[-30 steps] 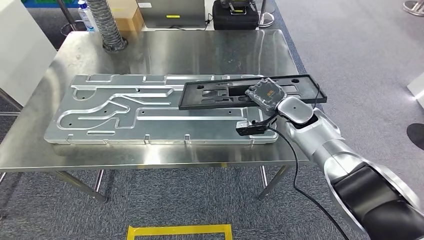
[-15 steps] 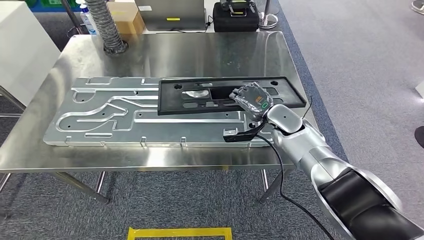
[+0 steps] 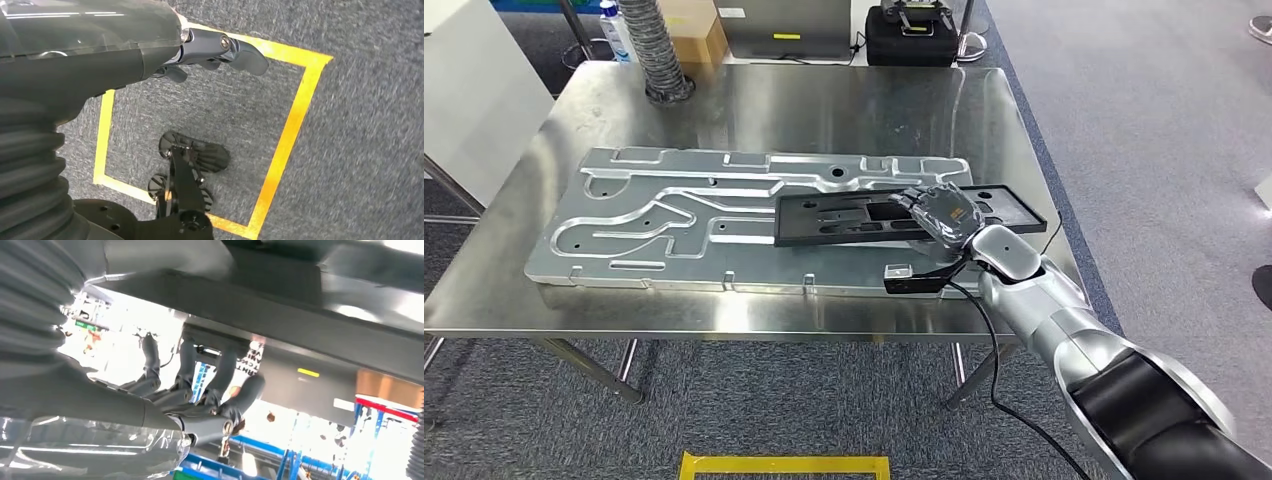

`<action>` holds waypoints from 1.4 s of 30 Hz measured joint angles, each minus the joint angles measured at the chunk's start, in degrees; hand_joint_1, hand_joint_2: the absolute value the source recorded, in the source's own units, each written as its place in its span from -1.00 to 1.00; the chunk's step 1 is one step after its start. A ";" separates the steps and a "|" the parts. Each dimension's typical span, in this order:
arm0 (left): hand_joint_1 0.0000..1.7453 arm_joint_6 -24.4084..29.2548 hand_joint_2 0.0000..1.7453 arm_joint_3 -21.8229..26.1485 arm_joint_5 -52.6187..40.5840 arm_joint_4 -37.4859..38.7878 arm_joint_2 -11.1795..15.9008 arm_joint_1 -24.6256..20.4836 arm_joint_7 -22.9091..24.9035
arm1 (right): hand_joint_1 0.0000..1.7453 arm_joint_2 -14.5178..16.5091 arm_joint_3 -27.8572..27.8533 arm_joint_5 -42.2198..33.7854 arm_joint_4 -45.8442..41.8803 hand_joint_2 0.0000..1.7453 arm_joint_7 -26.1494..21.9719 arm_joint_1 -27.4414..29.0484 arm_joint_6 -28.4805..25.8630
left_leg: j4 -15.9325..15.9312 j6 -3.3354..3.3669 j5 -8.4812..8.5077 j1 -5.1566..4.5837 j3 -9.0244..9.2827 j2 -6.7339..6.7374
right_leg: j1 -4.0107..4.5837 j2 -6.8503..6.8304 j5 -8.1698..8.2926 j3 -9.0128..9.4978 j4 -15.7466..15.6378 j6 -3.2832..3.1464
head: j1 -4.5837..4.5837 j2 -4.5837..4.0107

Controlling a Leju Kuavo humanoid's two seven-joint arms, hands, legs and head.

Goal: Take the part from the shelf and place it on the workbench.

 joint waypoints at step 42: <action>-1.00 -2.53 -1.00 3.90 3.42 0.02 -1.94 2.68 -1.31 | -1.00 14.87 -61.48 -37.66 -68.70 -1.00 -18.00 48.88 -3.57 | 0.43 0.76 -1.70 0.01 1.97 4.14 | 1.91 1.00 0.50 1.76 -1.66 -1.27 | 0.02 0.00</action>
